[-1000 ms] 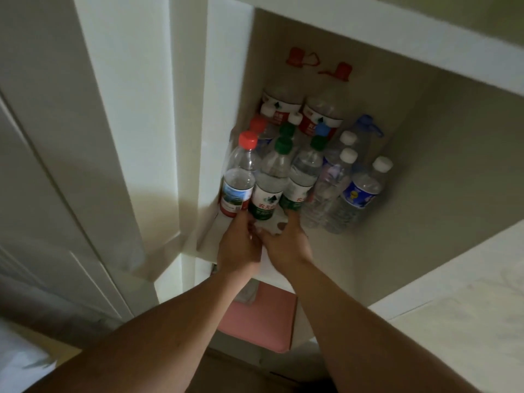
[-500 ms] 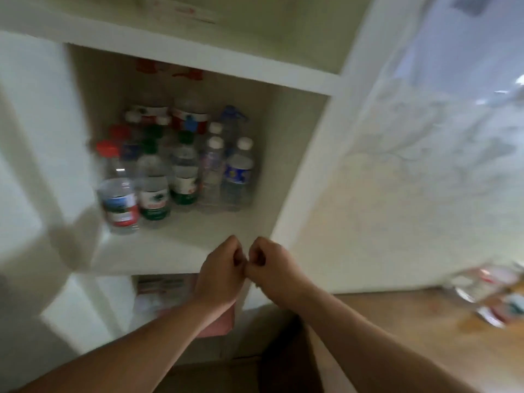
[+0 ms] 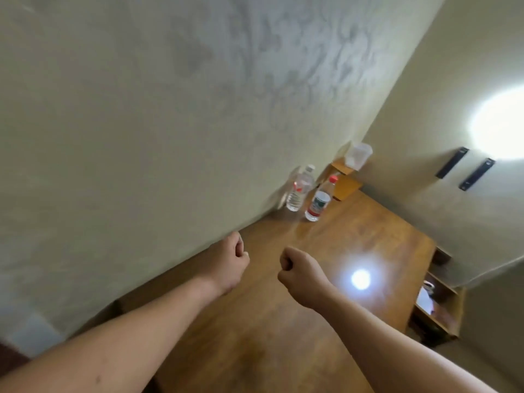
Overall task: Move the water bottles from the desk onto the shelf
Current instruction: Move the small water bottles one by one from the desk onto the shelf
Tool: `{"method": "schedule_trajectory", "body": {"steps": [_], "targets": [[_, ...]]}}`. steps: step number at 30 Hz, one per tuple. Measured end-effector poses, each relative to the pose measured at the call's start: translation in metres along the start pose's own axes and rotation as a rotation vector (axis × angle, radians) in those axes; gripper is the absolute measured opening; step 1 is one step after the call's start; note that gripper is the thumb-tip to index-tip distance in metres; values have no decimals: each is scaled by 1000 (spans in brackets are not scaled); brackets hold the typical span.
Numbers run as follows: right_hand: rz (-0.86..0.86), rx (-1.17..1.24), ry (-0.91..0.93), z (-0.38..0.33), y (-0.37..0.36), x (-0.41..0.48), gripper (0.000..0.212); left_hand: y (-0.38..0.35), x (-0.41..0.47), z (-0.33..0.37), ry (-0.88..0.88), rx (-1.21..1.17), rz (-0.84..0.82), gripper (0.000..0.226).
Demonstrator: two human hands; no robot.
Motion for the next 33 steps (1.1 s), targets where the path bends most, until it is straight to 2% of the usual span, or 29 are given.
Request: {"method": "schedule_trajectory", "body": {"steps": [2,4,7,10,14,18,21,23,25,27,28,30,31,33], "targets": [[-4,9,-79,69,15,28,14,-61,16,8,8,8,-74,13],[-16,8,-140,133,27,63,8,-121,38,15,13,29,-133,17],[-54,7,-199,212,39,126,23,-206,83,30,37,72,-199,33],[-51,8,-186,260,51,200,46,-277,132,49,77,105,-210,49],[35,81,-107,270,68,303,77,-339,196,67,134,111,-162,69],[170,244,-7,241,86,376,98,-364,244,80,132,132,-95,84],[167,327,25,222,83,407,117,-373,269,84,104,143,-59,90],[141,346,40,214,75,419,113,-382,285,77,63,177,-56,95],[132,326,54,210,67,427,93,-394,293,66,142,71,-113,94],[138,310,54,211,64,425,79,-408,296,44,356,-313,-111,82],[145,308,52,212,64,420,77,-407,298,40,335,-333,-80,75],[161,314,56,216,63,398,74,-388,284,49,26,96,-31,67],[166,316,58,218,61,384,71,-388,272,49,-47,221,-62,67],[163,326,53,218,56,352,67,-380,242,49,40,145,-95,61]]}}
Point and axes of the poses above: each hand's wrist, its own x-axis towards the middle knuckle, its own y-axis out of the back of the hand, z = x × y, the point moved 9 cm from there along x, towards the middle knuckle, and after that the axes turned 9 degrees about z, right-handed, at the moved point
